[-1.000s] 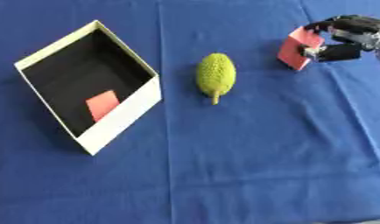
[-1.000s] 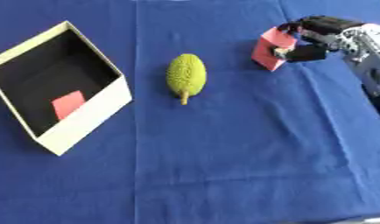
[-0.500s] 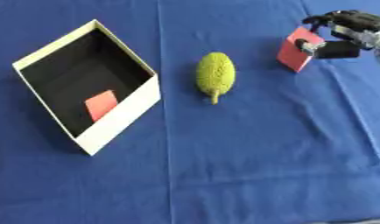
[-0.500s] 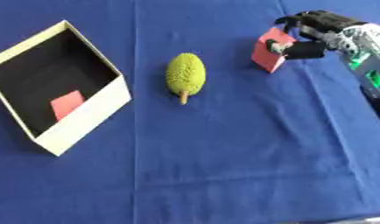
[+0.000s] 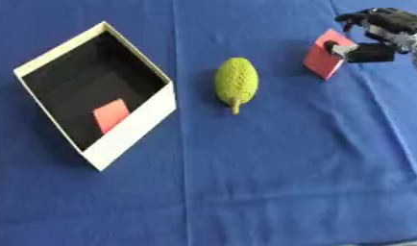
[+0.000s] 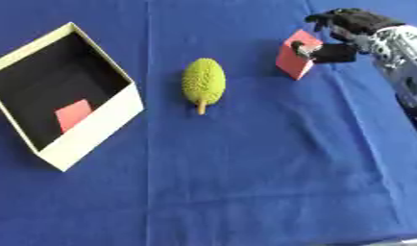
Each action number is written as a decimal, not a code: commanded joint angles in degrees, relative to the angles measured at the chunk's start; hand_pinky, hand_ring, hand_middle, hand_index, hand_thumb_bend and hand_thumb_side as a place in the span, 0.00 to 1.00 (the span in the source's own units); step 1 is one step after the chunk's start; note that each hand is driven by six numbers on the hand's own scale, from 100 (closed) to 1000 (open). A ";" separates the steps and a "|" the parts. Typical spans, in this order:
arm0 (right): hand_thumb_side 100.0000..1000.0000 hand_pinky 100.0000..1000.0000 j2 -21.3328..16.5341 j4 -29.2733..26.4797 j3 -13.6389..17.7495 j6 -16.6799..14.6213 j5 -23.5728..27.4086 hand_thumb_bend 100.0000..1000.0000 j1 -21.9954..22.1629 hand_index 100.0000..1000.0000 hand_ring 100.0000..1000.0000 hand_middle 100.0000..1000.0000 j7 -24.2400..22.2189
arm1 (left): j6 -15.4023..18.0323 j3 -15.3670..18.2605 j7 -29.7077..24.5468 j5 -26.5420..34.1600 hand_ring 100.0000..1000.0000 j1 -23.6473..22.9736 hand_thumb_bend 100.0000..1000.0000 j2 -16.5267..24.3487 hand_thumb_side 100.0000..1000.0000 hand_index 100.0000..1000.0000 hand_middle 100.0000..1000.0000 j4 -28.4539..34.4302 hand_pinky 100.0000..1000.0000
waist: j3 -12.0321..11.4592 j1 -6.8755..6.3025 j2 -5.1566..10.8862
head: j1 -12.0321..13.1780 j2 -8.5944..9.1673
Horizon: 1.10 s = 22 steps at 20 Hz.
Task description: Pick up objects on the table and place them in the box.
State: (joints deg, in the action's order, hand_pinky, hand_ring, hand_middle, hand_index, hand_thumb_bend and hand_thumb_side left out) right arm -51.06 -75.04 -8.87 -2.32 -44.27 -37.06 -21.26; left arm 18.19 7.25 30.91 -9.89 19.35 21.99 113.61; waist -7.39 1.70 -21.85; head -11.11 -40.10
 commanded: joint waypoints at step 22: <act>1.00 0.85 -0.41 4.89 0.11 0.16 0.83 0.20 -1.24 1.00 0.93 0.78 -3.46 | -0.12 0.01 -1.02 0.17 0.74 0.69 0.04 0.34 0.68 0.81 0.75 0.99 0.67 | -0.15 0.11 0.88 | -0.34 1.06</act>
State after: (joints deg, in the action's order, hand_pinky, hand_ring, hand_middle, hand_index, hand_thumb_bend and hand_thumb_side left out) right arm -50.38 -70.66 -8.85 -2.01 -43.55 -38.01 -24.21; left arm 17.99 7.23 30.14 -9.88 19.42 21.55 113.61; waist -7.48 1.89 -21.86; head -11.33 -39.73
